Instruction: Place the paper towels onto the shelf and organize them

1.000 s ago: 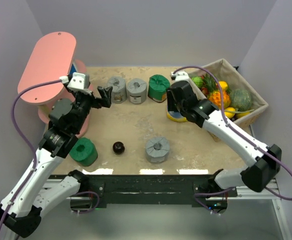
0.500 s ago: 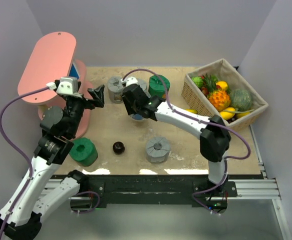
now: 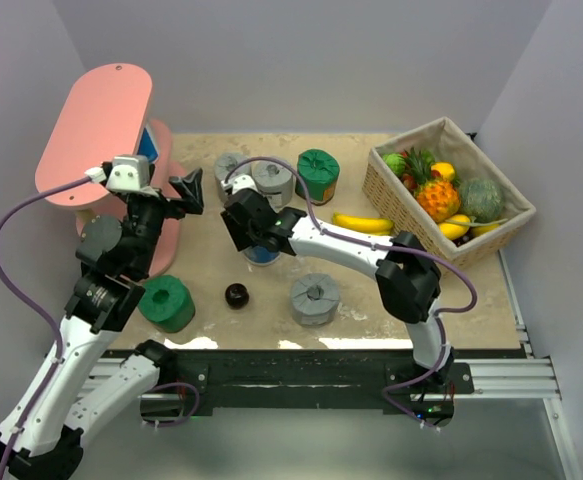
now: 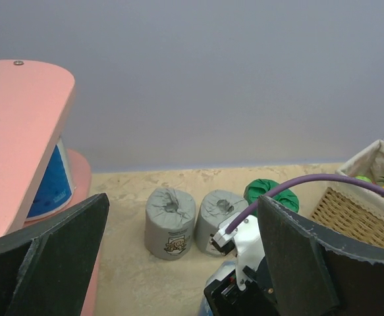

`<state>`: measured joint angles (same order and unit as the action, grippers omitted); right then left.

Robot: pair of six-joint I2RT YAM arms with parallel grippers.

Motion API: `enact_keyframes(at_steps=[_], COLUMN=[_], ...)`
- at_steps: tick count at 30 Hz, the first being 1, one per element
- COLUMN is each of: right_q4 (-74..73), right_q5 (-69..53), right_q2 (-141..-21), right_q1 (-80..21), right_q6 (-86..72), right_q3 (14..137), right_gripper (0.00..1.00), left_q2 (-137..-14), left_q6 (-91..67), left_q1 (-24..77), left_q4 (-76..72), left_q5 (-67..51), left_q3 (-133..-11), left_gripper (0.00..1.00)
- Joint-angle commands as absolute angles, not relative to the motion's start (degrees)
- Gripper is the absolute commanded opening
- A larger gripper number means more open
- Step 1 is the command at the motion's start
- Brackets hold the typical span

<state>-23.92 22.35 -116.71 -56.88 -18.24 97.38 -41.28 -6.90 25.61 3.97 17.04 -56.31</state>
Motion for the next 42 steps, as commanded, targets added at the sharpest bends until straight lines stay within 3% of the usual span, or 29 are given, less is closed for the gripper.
enact_keyframes(at_steps=[1, 10, 16, 26, 42], right_q4=[-22.15, -24.52, -24.35, -22.76, -25.58], right_q5=[21.18, 19.16, 26.45, 30.76, 33.31], right_q2=[-109.43, -94.23, -79.23, -55.66, -44.66], right_q1=[-56.78, -56.78, -56.78, -56.69, -56.69], right_q6=[-18.46, -18.11, -17.67, -18.64, -17.14], right_q3=[99.23, 92.82, 78.0, 60.74, 56.08], right_gripper=[0.7, 0.86, 0.94, 0.95, 0.94], left_q2=[-42.1, -46.92, -57.19, -74.25, -95.97], left_q6=[-5.8, -6.42, -5.28, -2.29, -1.23], left_q1=[25.4, 25.49, 26.01, 32.52, 44.03], left_q4=[3.86, 11.32, 19.76, 28.56, 39.54], left_q5=[17.85, 13.11, 10.46, 18.98, 18.89], left_q3=[-57.56, -64.94, -72.06, -79.0, -87.28], left_gripper=[1.0, 1.0, 0.99, 0.94, 0.87])
